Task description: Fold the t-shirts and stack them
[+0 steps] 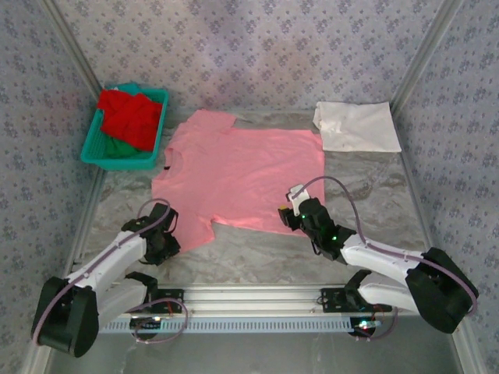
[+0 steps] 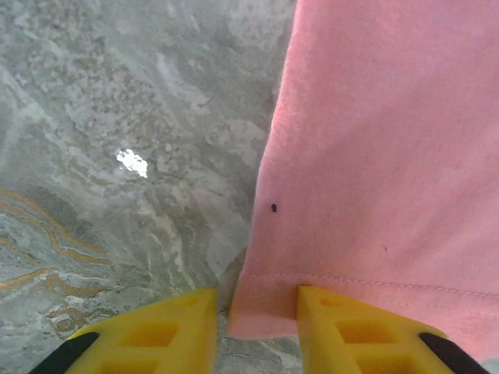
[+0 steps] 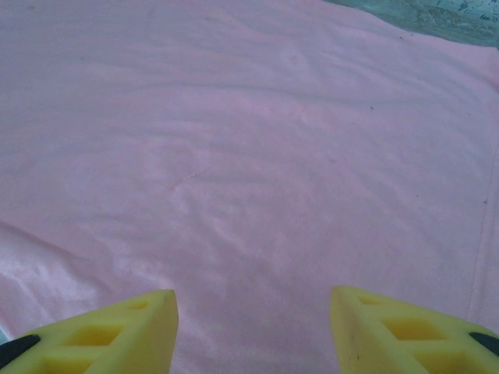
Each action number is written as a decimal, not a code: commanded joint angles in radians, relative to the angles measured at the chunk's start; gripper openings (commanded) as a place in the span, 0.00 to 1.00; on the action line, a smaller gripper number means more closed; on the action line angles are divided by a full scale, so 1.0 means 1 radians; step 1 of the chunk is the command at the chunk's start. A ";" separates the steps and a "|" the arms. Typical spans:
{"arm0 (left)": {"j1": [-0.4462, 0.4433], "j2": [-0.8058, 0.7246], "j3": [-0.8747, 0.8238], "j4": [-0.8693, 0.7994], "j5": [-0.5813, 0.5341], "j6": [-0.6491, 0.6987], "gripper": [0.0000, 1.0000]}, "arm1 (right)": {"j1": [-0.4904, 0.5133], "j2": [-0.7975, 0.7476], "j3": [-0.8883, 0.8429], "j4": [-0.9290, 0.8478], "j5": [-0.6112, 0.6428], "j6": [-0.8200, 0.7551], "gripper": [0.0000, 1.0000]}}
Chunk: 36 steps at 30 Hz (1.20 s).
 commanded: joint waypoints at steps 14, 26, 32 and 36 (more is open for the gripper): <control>-0.006 -0.036 0.002 0.102 -0.022 0.033 0.00 | -0.264 -0.093 0.048 -0.240 -0.210 0.273 0.62; 0.036 -0.317 -0.011 -0.032 -0.114 -0.033 0.00 | -0.604 -0.046 0.166 -0.884 -0.579 0.549 0.55; 0.056 -0.317 -0.013 -0.044 -0.105 -0.015 0.00 | -0.599 0.010 0.168 -0.856 -0.586 0.546 0.52; 0.065 -0.324 -0.017 -0.058 -0.112 -0.017 0.00 | -0.589 0.014 0.164 -0.874 -0.540 0.553 0.51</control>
